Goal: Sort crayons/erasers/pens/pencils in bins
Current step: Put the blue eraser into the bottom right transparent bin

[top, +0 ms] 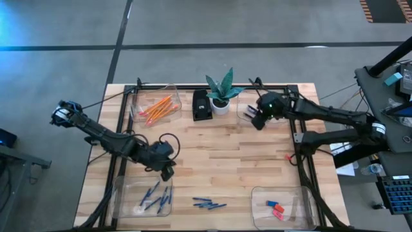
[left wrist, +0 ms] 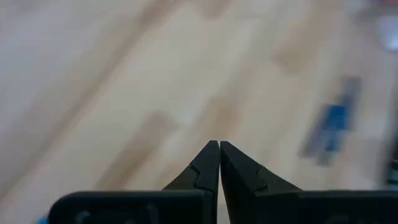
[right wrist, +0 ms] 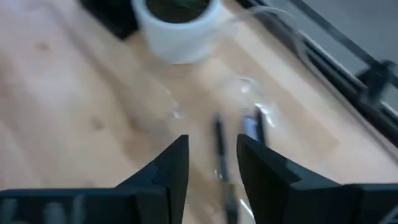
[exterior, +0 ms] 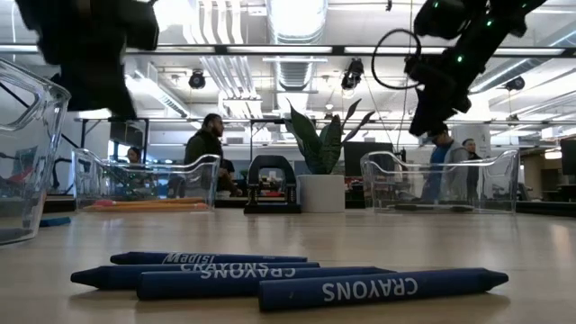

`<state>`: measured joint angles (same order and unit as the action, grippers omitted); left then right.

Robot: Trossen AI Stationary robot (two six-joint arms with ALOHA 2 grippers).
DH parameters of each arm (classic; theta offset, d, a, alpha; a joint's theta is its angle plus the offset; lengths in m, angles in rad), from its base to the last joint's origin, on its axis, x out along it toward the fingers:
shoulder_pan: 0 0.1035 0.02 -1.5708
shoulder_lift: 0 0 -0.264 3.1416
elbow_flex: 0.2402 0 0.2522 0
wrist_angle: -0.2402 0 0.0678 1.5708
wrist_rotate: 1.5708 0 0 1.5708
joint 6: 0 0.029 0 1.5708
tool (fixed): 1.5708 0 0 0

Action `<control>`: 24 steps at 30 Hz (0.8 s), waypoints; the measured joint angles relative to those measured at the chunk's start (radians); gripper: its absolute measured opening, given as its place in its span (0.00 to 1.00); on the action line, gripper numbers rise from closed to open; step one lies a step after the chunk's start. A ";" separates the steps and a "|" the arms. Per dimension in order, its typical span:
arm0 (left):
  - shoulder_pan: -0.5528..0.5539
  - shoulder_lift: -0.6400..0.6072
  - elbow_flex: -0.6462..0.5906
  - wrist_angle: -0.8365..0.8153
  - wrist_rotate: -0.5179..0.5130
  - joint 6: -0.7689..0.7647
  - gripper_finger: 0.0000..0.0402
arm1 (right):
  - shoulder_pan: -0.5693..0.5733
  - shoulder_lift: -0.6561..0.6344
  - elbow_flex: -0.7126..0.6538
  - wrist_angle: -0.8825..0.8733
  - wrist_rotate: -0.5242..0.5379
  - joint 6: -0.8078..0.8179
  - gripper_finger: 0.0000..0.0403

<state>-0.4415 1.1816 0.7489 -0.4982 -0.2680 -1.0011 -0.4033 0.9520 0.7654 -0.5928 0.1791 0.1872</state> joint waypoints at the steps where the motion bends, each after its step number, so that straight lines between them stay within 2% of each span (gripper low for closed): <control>1: 0.008 0.000 -0.004 -0.040 -0.016 -0.032 0.00 | 0.029 -0.004 0.000 0.002 0.000 0.009 0.32; 4: 0.032 0.000 -0.010 -0.140 -0.074 -0.094 0.00 | 0.109 -0.008 0.000 0.010 0.004 0.048 0.32; 8: 0.055 0.000 -0.042 -0.191 -0.156 -0.120 0.00 | 0.200 0.004 0.000 0.035 0.004 0.088 0.32; 12: 0.065 0.000 -0.068 -0.188 -0.088 -0.118 0.06 | 0.266 0.023 0.000 0.052 0.004 0.103 0.32; 17: 0.069 0.000 -0.096 -0.202 -0.041 -0.128 0.21 | 0.298 0.039 0.000 0.056 0.005 0.105 0.32; 20: 0.077 0.002 -0.109 -0.217 -0.020 -0.303 0.29 | 0.301 0.046 0.000 0.056 0.006 0.144 0.32; 24: 0.077 0.025 -0.117 -0.258 0.006 -0.488 0.31 | 0.301 0.047 0.000 0.053 0.006 0.162 0.33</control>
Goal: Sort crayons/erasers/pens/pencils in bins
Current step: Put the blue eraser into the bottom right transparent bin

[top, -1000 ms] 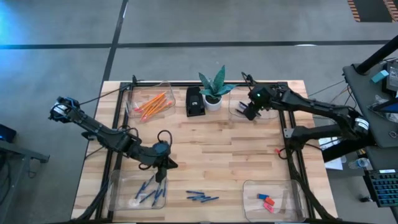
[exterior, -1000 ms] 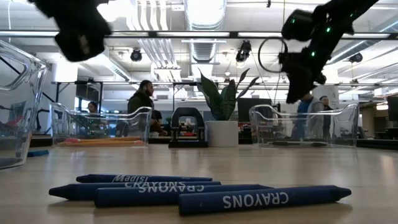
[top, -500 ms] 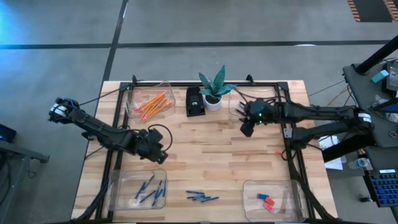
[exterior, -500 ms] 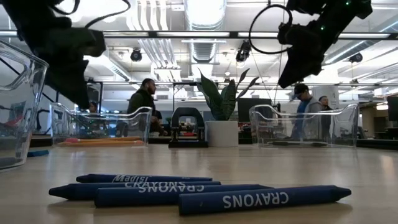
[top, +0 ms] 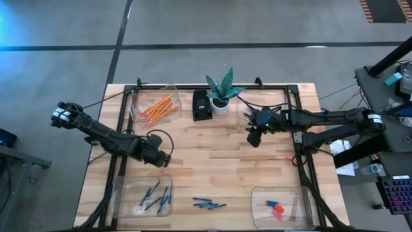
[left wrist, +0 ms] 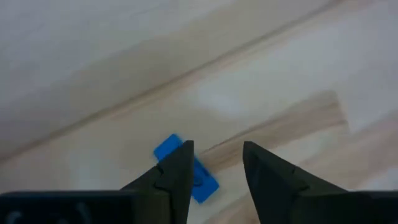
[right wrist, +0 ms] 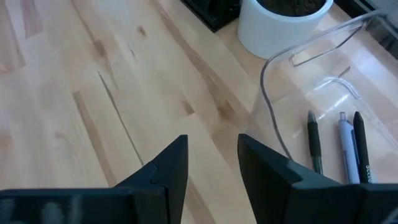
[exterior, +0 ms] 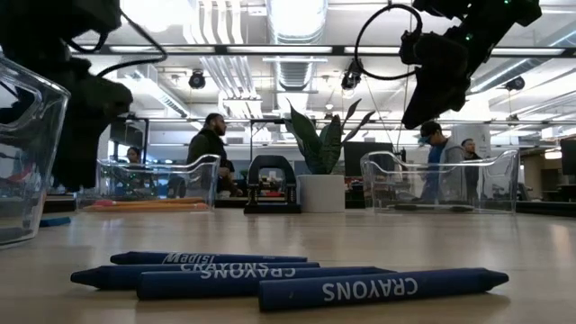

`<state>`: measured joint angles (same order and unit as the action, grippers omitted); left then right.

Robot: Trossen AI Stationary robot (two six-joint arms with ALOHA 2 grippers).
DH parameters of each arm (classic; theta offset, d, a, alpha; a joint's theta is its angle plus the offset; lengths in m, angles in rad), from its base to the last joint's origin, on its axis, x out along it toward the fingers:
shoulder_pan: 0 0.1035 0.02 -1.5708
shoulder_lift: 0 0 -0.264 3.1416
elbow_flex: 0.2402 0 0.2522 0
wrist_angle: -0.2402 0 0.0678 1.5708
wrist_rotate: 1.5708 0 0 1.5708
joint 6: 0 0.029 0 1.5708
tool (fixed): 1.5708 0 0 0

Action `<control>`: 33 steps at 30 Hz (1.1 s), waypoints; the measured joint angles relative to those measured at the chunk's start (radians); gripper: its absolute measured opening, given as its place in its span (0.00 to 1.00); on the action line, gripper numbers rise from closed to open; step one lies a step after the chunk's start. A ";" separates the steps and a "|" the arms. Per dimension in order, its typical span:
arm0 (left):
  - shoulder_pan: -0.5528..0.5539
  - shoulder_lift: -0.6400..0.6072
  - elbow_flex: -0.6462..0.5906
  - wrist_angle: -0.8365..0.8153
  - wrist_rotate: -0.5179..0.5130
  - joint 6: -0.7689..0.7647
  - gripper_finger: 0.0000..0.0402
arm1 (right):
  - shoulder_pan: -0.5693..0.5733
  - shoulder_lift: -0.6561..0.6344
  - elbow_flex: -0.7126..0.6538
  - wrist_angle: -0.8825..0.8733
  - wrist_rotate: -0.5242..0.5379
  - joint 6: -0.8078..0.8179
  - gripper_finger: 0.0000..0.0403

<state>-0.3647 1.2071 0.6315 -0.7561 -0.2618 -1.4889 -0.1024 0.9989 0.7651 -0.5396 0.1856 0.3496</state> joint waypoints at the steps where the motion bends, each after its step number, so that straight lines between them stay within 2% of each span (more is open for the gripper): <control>1: 0.000 0.013 0.000 -0.005 0.000 -0.024 0.31 | 0.000 0.000 0.000 0.000 0.000 -0.001 0.33; 7: 0.001 0.127 0.000 -0.019 0.004 -0.106 0.31 | 0.000 0.004 0.000 -0.001 0.000 -0.014 0.33; 14: 0.001 0.254 0.012 -0.040 0.077 -0.210 0.31 | 0.000 0.004 0.000 -0.002 0.000 -0.027 0.33; 24: 0.001 0.285 0.018 -0.042 0.093 -0.209 0.31 | 0.000 0.005 0.000 -0.002 0.000 -0.027 0.33; 28: 0.001 0.264 0.017 -0.036 0.097 -0.177 0.24 | 0.000 0.005 0.000 -0.002 0.000 -0.028 0.33; 33: 0.001 0.228 0.016 -0.032 0.106 -0.133 0.08 | 0.000 0.005 0.000 -0.002 0.000 -0.022 0.33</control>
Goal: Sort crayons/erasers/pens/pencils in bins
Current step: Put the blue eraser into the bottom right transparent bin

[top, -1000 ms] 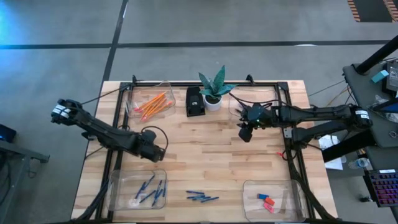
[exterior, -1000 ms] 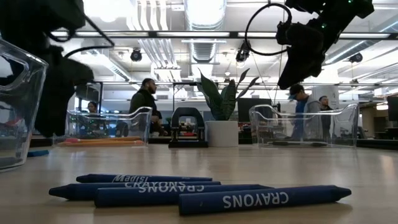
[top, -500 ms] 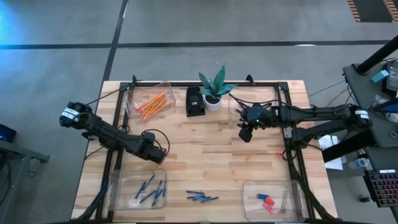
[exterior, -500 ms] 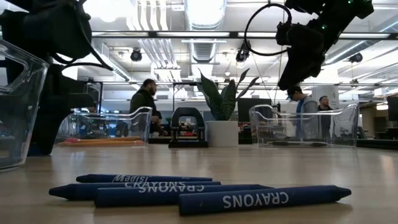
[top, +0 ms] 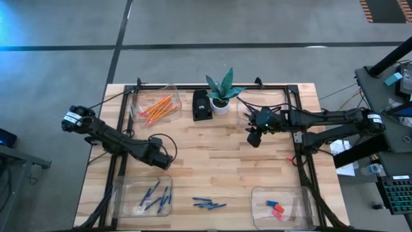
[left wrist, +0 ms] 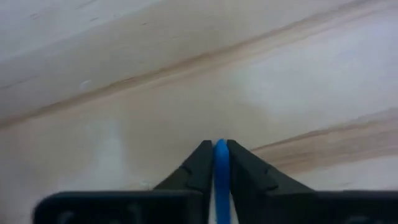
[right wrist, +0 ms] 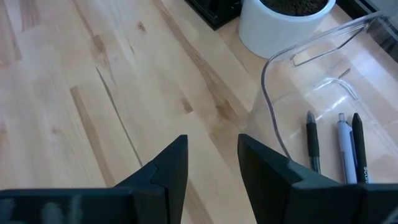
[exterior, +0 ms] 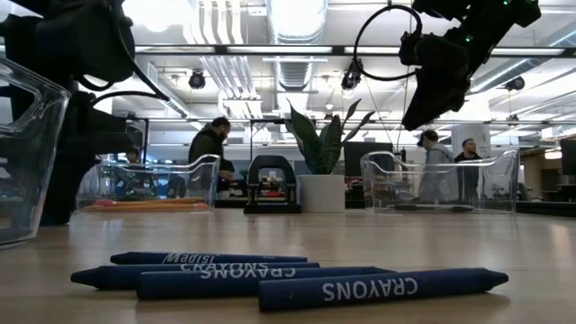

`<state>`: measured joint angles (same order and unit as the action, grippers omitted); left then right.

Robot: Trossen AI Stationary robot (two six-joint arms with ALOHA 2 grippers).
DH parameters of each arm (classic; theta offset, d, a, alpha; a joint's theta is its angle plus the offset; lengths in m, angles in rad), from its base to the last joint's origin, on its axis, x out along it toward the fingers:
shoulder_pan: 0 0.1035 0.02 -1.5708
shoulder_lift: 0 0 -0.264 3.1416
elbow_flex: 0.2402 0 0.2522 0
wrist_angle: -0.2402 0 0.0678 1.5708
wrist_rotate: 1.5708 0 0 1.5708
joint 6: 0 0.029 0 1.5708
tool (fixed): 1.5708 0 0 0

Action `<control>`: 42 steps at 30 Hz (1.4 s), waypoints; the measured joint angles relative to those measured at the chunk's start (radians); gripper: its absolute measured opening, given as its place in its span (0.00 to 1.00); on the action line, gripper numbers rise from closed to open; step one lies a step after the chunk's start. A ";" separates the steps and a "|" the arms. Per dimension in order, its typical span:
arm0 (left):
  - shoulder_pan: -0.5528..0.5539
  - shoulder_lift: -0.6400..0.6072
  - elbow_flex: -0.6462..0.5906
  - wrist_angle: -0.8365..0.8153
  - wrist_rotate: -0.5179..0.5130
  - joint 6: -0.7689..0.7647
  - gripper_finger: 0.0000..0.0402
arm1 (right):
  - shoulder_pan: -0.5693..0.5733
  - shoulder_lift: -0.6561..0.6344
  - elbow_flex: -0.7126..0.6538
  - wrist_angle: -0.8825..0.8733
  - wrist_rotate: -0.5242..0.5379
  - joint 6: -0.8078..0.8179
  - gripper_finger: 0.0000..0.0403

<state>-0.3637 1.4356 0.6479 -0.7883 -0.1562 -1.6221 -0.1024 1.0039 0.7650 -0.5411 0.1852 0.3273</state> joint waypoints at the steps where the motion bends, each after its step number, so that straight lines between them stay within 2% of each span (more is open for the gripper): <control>1: 0.000 -0.006 0.000 0.000 0.000 0.010 0.05 | 0.000 0.000 0.000 0.000 0.000 0.003 0.33; 8: -0.002 -0.044 -0.003 -0.025 -0.029 0.112 0.04 | 0.000 0.000 0.000 0.000 0.000 0.014 0.33; 17: 0.026 -0.134 0.051 0.060 -0.333 0.309 0.03 | 0.006 0.000 0.000 0.092 0.000 0.013 0.33; 20: 0.039 -0.174 0.063 0.198 -0.422 0.446 0.03 | 0.024 0.000 0.000 0.138 0.000 0.013 0.33; 23: 0.044 -0.205 0.064 0.431 -0.470 0.647 0.02 | 0.058 0.000 0.000 0.181 -0.001 0.013 0.33; 27: 0.044 -0.211 0.064 0.773 -0.477 0.922 0.02 | 0.131 0.000 -0.009 0.262 0.000 0.010 0.33; 31: 0.044 -0.187 0.067 1.048 -0.450 1.123 0.02 | 0.220 0.000 -0.040 0.412 0.000 -0.024 0.33; 34: 0.043 -0.154 0.068 1.187 -0.416 1.200 0.02 | 0.287 0.000 -0.078 0.554 0.009 -0.050 0.33; 42: 0.041 -0.030 0.106 1.357 -0.346 1.256 0.02 | 0.440 0.002 -0.206 0.918 0.077 -0.104 0.33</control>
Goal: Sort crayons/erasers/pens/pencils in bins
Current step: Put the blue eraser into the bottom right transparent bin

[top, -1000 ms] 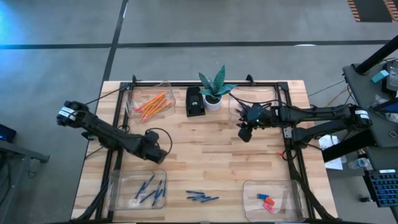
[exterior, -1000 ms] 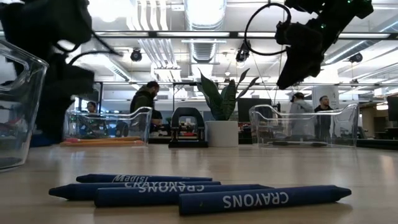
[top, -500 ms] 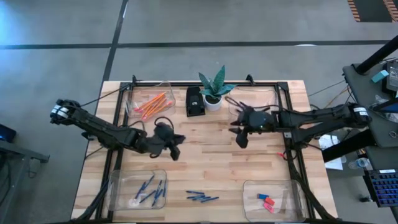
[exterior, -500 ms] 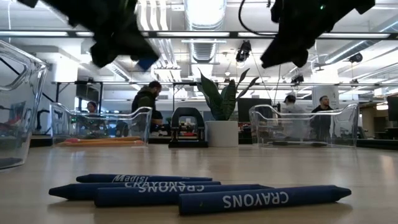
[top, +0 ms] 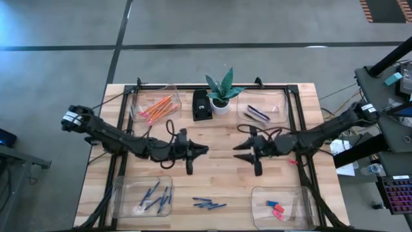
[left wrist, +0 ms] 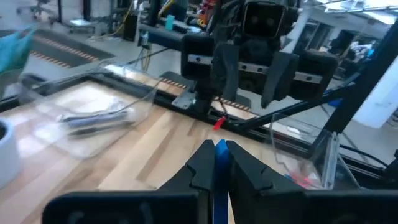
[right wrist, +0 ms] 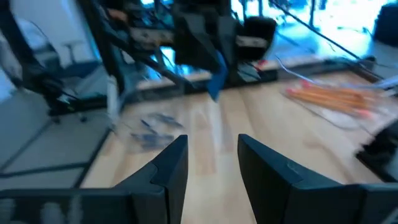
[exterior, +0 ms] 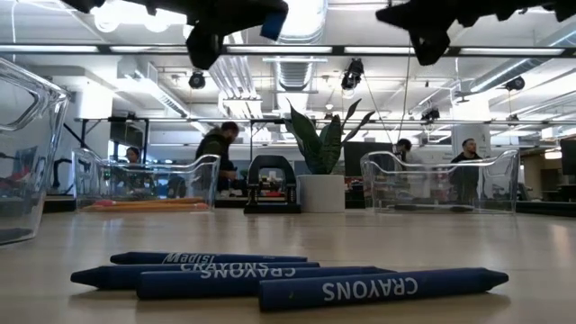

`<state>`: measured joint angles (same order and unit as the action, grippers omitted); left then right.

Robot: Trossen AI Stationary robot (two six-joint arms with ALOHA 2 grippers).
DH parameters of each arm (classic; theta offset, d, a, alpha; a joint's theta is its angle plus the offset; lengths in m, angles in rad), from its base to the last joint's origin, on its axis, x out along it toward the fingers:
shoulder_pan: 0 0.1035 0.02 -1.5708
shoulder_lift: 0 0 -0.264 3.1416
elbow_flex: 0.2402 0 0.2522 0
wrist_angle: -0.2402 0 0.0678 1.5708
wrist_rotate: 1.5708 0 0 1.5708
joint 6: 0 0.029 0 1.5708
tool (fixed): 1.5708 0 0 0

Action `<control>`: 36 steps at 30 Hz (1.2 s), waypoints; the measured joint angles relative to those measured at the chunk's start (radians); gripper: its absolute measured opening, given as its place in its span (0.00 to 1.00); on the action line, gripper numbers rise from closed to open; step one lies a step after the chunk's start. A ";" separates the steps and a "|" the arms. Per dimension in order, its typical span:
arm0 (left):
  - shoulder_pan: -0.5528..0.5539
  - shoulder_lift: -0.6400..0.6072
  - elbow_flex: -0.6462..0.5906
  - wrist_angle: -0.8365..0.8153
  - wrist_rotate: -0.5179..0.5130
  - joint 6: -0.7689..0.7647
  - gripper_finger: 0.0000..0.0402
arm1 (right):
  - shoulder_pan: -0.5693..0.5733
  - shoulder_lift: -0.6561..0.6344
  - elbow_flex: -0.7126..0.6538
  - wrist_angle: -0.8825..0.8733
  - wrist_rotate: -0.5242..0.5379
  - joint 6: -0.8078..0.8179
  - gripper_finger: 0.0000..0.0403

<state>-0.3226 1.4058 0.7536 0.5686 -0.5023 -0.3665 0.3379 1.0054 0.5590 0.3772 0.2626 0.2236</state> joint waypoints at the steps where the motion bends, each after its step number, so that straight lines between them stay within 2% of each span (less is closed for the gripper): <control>1: 0.000 0.015 0.006 0.021 0.008 0.012 0.02 | 0.013 0.006 -0.016 0.042 0.003 0.000 0.33; 6: -0.003 0.073 0.049 0.138 0.081 0.095 0.02 | 0.050 0.058 -0.071 0.185 0.007 0.000 0.33; 9: -0.005 0.101 0.080 0.165 0.086 0.125 0.02 | 0.055 0.114 -0.073 0.232 0.007 -0.008 0.33; 17: -0.025 0.169 0.142 0.163 0.091 0.156 0.02 | 0.055 0.245 0.030 0.262 0.008 -0.114 0.33; 36: -0.036 0.176 0.146 0.233 0.082 0.198 0.02 | 0.054 0.263 0.152 0.227 0.024 -0.157 0.33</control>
<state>-0.3582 1.5814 0.8997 0.8021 -0.4200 -0.1688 0.3923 1.2682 0.7110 0.6041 0.2864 0.0666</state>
